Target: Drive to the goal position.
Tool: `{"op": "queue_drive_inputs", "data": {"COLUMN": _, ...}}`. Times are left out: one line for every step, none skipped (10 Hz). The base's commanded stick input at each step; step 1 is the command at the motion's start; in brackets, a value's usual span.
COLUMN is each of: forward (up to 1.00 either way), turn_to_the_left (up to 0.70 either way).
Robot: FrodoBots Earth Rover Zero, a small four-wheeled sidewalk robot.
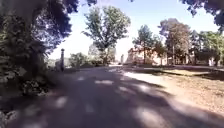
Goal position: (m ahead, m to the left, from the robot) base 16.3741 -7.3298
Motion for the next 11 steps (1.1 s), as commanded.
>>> {"op": "queue_drive_inputs", "data": {"forward": 0.70, "turn_to_the_left": 0.00}}
{"op": "queue_drive_inputs", "data": {"forward": 0.70, "turn_to_the_left": 0.00}}
{"op": "queue_drive_inputs", "data": {"forward": 0.70, "turn_to_the_left": 0.00}}
{"op": "queue_drive_inputs", "data": {"forward": 0.70, "turn_to_the_left": 0.00}}
{"op": "queue_drive_inputs", "data": {"forward": 0.70, "turn_to_the_left": 0.00}}
{"op": "queue_drive_inputs", "data": {"forward": 0.70, "turn_to_the_left": 0.00}}
{"op": "queue_drive_inputs", "data": {"forward": 0.70, "turn_to_the_left": 0.00}}
{"op": "queue_drive_inputs", "data": {"forward": 0.70, "turn_to_the_left": 0.00}}
{"op": "queue_drive_inputs", "data": {"forward": 0.70, "turn_to_the_left": 0.00}}
{"op": "queue_drive_inputs", "data": {"forward": 0.70, "turn_to_the_left": 0.00}}
{"op": "queue_drive_inputs", "data": {"forward": 0.70, "turn_to_the_left": 0.00}}
